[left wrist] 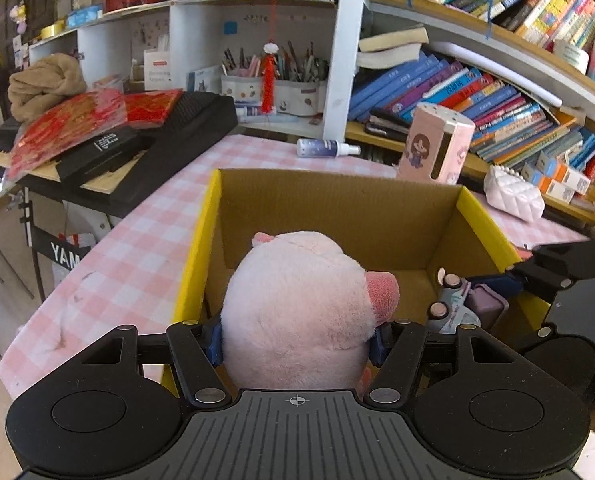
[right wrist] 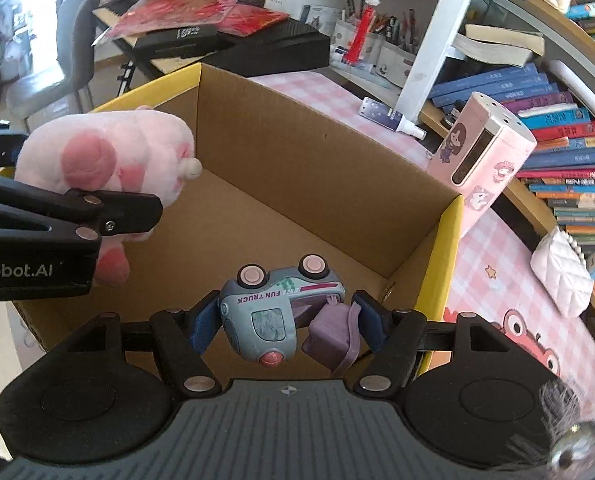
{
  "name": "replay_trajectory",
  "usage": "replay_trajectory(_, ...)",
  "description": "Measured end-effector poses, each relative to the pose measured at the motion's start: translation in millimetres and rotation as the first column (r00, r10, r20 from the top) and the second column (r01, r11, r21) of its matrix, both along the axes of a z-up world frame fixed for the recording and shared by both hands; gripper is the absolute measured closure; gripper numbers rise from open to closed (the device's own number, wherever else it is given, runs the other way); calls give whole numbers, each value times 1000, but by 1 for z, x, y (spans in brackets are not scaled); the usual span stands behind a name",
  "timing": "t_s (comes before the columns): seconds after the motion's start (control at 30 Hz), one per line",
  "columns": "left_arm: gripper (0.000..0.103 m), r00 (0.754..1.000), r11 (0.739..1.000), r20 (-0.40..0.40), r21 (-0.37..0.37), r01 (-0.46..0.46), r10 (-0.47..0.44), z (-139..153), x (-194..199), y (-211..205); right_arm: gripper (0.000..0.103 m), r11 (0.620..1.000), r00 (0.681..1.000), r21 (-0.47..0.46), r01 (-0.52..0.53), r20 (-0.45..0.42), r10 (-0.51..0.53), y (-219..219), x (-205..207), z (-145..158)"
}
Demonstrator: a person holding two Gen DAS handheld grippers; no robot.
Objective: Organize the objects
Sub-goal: 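Lower pig and truck into the yellow box and open both grippers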
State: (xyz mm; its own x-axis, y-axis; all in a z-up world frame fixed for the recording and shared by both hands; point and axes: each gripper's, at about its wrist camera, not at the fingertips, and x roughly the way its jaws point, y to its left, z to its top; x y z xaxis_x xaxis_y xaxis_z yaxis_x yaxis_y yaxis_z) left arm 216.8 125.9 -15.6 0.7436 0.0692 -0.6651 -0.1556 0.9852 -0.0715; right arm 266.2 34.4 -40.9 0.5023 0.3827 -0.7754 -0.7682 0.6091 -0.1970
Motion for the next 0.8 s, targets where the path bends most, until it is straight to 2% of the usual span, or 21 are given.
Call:
replay_trajectory(0.1, 40, 1000, 1000, -14, 13, 21, -21, -2, 5, -6, 35, 998, 998, -16, -59, -33, 59, 2, 2, -1)
replay_trajectory(0.33, 40, 997, 992, -44, 104, 74, -69, -8, 12, -20, 35, 997, 997, -38, -70, -30, 69, 5, 0, -1)
replay_trajectory(0.63, 40, 996, 990, -37, 112, 83, -80, -9, 12, -21, 35, 996, 997, -55, -71, -24, 70, 7, 1, -3)
replay_trajectory(0.8, 36, 997, 992, -25, 101, 80, -78, -8, 10, -19, 35, 996, 997, -55, -70, -25, 69, 7, 1, -2)
